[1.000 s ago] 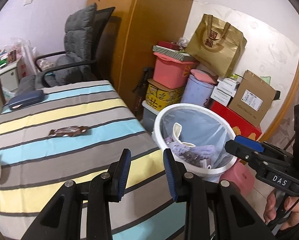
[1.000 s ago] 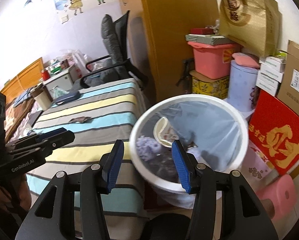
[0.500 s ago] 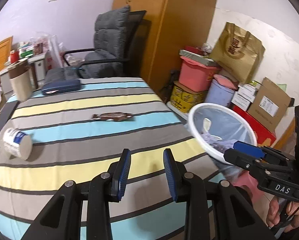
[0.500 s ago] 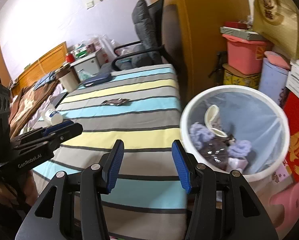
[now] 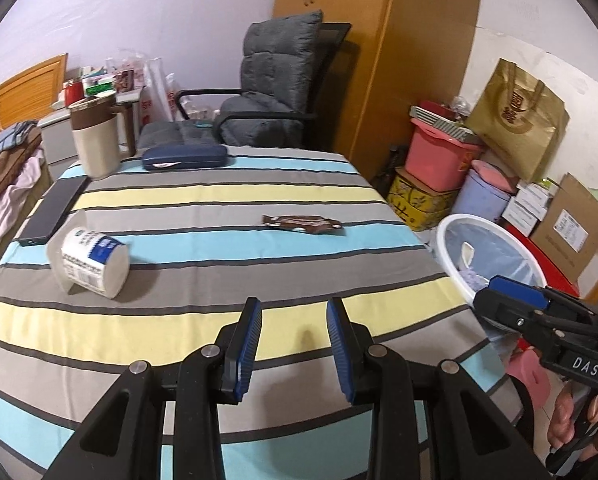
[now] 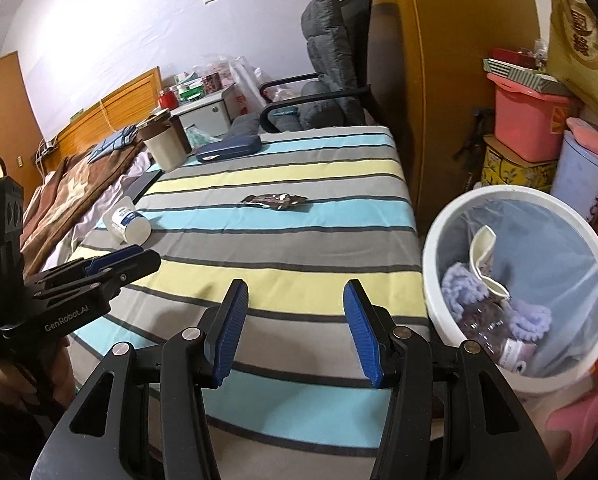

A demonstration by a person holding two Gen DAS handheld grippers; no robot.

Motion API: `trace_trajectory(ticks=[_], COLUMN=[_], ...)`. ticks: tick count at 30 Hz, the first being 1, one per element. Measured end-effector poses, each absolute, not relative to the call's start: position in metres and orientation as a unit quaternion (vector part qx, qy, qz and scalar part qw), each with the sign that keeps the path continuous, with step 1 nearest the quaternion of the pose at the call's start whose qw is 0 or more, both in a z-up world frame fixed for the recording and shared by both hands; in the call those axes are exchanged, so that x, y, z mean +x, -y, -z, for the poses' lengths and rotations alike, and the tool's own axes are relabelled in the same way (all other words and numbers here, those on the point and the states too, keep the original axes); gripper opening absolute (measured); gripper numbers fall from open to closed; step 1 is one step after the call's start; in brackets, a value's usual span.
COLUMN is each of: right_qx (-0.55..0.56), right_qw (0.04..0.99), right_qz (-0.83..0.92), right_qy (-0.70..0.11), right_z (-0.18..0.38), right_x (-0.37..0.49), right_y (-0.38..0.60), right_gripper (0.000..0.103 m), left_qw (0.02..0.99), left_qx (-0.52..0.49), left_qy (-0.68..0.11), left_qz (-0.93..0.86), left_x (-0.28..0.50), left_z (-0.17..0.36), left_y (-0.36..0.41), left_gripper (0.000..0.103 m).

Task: Collect trash
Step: 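Withdraw both open tools from the bin back over the table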

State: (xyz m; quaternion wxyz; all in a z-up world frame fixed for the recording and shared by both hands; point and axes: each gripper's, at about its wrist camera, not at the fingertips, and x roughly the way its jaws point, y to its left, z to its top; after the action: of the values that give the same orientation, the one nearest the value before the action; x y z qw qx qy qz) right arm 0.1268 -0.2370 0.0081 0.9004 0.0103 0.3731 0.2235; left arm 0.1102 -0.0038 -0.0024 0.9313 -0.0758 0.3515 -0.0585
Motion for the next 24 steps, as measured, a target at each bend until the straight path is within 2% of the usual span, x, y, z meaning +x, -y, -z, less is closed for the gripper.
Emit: trace_trajectory(ticks=[6, 8, 11, 24], right_qx=[-0.002, -0.006, -0.006, -0.039], right_qw=[0.896, 0.893, 0.889, 0.876], right_qz=[-0.245, -0.254, -0.264, -0.285], right_qy=[-0.370, -0.371, -0.373, -0.387], right_z=[-0.011, -0.011, -0.009, 0.004], right_x=[0.138, 0.146, 0.157, 0.210], right_y=[0.223, 0.216, 0.211, 0.188], right_gripper=[0.052, 0.052, 0.052, 0.052], left_qw=[0.932, 0.933, 0.935, 0.931], left_qx=[-0.084, -0.087, -0.095, -0.115], left_qy=[-0.352, -0.348, -0.342, -0.342], left_qz=[0.030, 0.017, -0.002, -0.057], left_x=[0.115, 0.116, 0.119, 0.132], left_z=[0.003, 0.002, 0.001, 0.009], left_y=[-0.016, -0.025, -0.041, -0.086], left_gripper=[0.036, 0.043, 0.047, 0.048])
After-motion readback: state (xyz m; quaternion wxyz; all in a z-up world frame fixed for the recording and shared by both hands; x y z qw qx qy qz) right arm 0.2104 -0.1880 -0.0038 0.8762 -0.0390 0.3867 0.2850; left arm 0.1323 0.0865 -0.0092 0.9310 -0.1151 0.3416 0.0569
